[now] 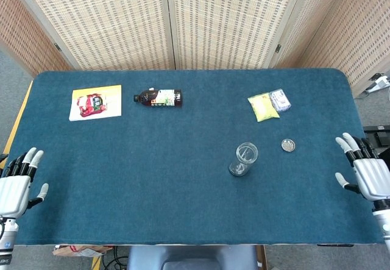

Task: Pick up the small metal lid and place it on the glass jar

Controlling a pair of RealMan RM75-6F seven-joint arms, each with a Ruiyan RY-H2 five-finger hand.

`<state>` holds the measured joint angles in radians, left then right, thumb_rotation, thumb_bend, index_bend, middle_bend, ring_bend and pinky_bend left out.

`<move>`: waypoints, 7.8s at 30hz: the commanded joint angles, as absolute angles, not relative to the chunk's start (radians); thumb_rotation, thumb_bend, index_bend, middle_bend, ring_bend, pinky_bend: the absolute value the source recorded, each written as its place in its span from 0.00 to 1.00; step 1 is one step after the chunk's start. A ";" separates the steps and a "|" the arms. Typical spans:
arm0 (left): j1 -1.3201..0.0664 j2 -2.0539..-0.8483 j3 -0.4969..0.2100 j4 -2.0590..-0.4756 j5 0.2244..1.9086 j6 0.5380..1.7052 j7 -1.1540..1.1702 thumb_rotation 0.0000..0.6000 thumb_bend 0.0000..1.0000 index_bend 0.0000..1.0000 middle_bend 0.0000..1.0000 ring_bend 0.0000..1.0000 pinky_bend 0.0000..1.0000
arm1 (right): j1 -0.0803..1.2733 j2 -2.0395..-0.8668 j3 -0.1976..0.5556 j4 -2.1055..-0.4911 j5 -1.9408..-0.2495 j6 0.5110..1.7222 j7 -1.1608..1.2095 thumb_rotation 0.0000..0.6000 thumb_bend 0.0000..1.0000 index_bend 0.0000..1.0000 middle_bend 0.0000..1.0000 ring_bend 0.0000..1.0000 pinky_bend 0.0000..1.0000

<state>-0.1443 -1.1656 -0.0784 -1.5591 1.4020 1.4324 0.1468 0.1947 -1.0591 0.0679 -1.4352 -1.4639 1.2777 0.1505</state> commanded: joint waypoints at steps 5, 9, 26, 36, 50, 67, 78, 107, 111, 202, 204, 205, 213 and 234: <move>-0.132 -1.156 -0.082 -1.567 1.398 1.450 0.131 1.00 0.35 0.00 0.00 0.00 0.08 | 0.307 -1.074 0.112 -1.340 -1.386 1.096 0.181 1.00 0.33 0.17 0.00 0.00 0.00; -0.132 -1.156 -0.083 -1.566 1.398 1.451 0.128 1.00 0.35 0.00 0.00 0.00 0.08 | 0.338 -1.109 0.113 -1.287 -1.393 1.066 0.181 1.00 0.33 0.31 0.00 0.00 0.00; -0.127 -1.141 -0.087 -1.574 1.400 1.456 0.101 1.00 0.35 0.00 0.00 0.00 0.08 | 0.438 -1.305 0.112 -1.047 -1.391 0.969 0.213 1.00 0.33 0.34 0.00 0.00 0.00; -0.120 -1.130 -0.086 -1.577 1.410 1.467 0.081 1.00 0.35 0.00 0.00 0.00 0.08 | 0.457 -1.379 0.112 -0.963 -1.389 0.973 0.202 1.00 0.33 0.35 0.00 0.00 0.00; -0.111 -1.115 -0.087 -1.585 1.420 1.480 0.050 1.00 0.35 0.00 0.00 0.00 0.08 | 0.469 -1.510 0.100 -0.817 -1.393 0.978 0.202 1.00 0.33 0.35 0.00 0.00 0.00; -0.105 -1.101 -0.085 -1.587 1.431 1.486 0.018 1.00 0.35 0.00 0.00 0.00 0.08 | 0.519 -1.610 0.099 -0.709 -1.399 0.926 0.209 1.00 0.33 0.35 0.00 0.00 0.00; -0.098 -1.096 -0.085 -1.589 1.437 1.497 0.011 1.00 0.35 0.00 0.00 0.00 0.08 | 0.548 -1.639 0.102 -0.667 -1.400 0.897 0.219 1.00 0.33 0.35 0.00 0.00 0.00; -0.095 -1.099 -0.099 -1.588 1.414 1.500 0.024 1.00 0.35 0.00 0.00 0.00 0.08 | 0.651 -1.715 0.077 -0.467 -1.451 0.815 0.319 1.00 0.33 0.35 0.00 0.00 0.00; -0.094 -1.099 -0.097 -1.590 1.421 1.503 0.021 1.00 0.35 0.00 0.00 0.00 0.08 | 0.627 -1.680 0.065 -0.527 -1.459 0.848 0.317 1.00 0.33 0.35 0.00 0.00 0.00; -0.093 -1.129 -0.093 -1.529 1.486 1.552 0.003 1.00 0.35 0.00 0.02 0.00 0.08 | 0.688 -1.213 0.217 -1.375 -1.301 0.928 -0.198 1.00 0.39 0.64 0.02 0.00 0.00; -0.093 -1.130 -0.094 -1.528 1.482 1.549 0.006 1.00 0.35 0.00 0.02 0.00 0.08 | 0.689 -1.186 0.226 -1.426 -1.282 0.933 -0.227 1.00 0.39 0.64 0.02 0.00 0.00; -0.093 -1.131 -0.095 -1.528 1.478 1.547 0.007 1.00 0.35 0.00 0.02 0.00 0.08 | 0.689 -1.172 0.230 -1.452 -1.272 0.934 -0.240 1.00 0.39 0.64 0.02 0.00 0.00; -0.096 -1.131 -0.102 -1.532 1.456 1.536 0.018 1.00 0.35 0.00 0.02 0.00 0.08 | 0.687 -1.102 0.240 -1.587 -1.238 0.957 -0.309 1.00 0.39 0.64 0.02 0.00 0.00; -0.098 -1.131 -0.109 -1.534 1.438 1.526 0.023 1.00 0.35 0.00 0.02 0.00 0.08 | 0.674 -1.041 0.215 -1.754 -1.264 1.016 -0.358 1.00 0.38 0.64 0.02 0.00 0.00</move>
